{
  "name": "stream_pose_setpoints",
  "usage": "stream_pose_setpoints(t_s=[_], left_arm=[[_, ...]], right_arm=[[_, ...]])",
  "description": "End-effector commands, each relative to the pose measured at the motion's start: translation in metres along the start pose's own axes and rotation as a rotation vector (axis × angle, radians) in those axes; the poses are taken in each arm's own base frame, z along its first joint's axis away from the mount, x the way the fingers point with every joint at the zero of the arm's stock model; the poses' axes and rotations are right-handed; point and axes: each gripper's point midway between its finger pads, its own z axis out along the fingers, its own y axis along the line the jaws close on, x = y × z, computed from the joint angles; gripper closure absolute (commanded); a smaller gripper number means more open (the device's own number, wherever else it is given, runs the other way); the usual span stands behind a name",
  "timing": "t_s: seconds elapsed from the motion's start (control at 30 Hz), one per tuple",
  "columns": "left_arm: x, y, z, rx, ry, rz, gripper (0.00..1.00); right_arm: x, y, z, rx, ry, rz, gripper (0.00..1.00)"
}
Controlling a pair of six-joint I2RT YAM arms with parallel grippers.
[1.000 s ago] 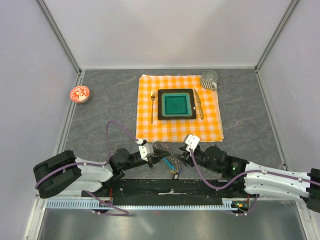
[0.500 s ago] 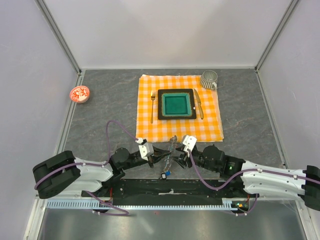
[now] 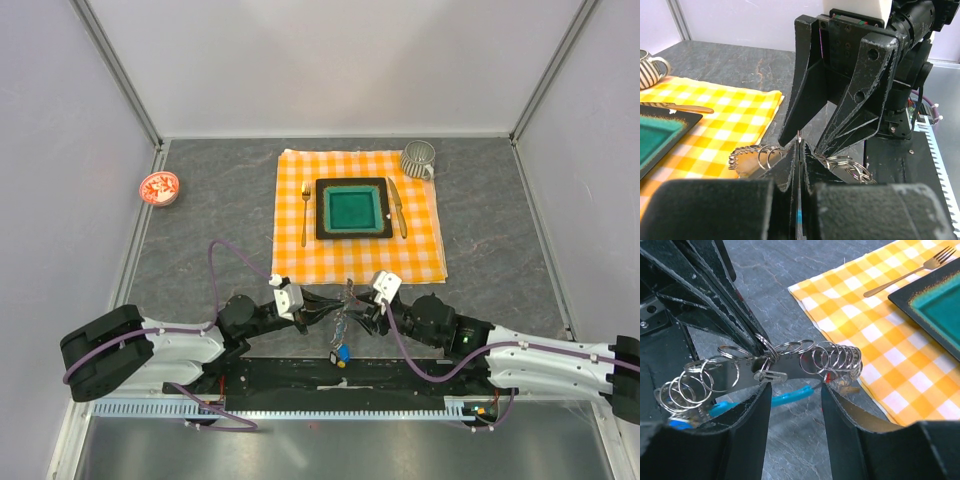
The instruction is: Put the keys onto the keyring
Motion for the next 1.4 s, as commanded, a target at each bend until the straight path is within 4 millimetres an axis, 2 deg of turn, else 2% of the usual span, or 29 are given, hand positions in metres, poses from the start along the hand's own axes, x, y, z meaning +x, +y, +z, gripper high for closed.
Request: stream_pose_setpoints(t_s=[0.0,0.2,0.43,0.5,0.53,0.63,0.77,0.9,1.1,1.27,1.37], left_arm=[[-0.118,-0.006,0.002,0.03,-0.436,0.104,0.98],[-0.114,-0.005,0.005,0.032,-0.422,0.101,0.98],[-0.116,-0.008,0.009,0.049,-0.43,0.099,0.98],[-0.117,-0.008,0.009,0.051,-0.432,0.101,0.98],[-0.119,-0.009,0.009,0.056,-0.436,0.101,0.98],[-0.119,-0.009,0.01,0.057,-0.436,0.102,0.98],[-0.119,-0.01,0.01,0.063,-0.435,0.102,0.98],[-0.119,-0.011,0.012,0.07,-0.436,0.1,0.98],[-0.118,-0.012,0.017,0.086,-0.432,0.091,0.98],[-0.117,-0.012,0.021,0.091,-0.429,0.091,0.98],[-0.118,-0.011,0.02,0.083,-0.434,0.099,0.98]], right_arm=[[-0.026,0.004,-0.002,-0.015,-0.098,0.027,0.48],[-0.043,0.01,-0.007,-0.049,-0.15,0.046,0.47],[-0.043,0.011,-0.005,-0.057,-0.139,0.035,0.52],[-0.041,0.014,-0.003,-0.072,-0.131,0.033,0.58],[-0.041,0.014,-0.003,-0.072,-0.128,0.032,0.67],[-0.043,0.016,-0.002,-0.084,-0.13,0.029,0.83],[-0.048,0.017,-0.005,-0.087,-0.143,0.022,0.99],[-0.057,0.019,-0.006,-0.101,-0.161,0.012,1.0],[-0.07,0.041,0.0,-0.222,-0.163,-0.014,1.0],[-0.071,0.055,0.007,-0.291,-0.14,-0.028,1.0],[-0.069,0.05,0.006,-0.263,-0.119,-0.025,0.98]])
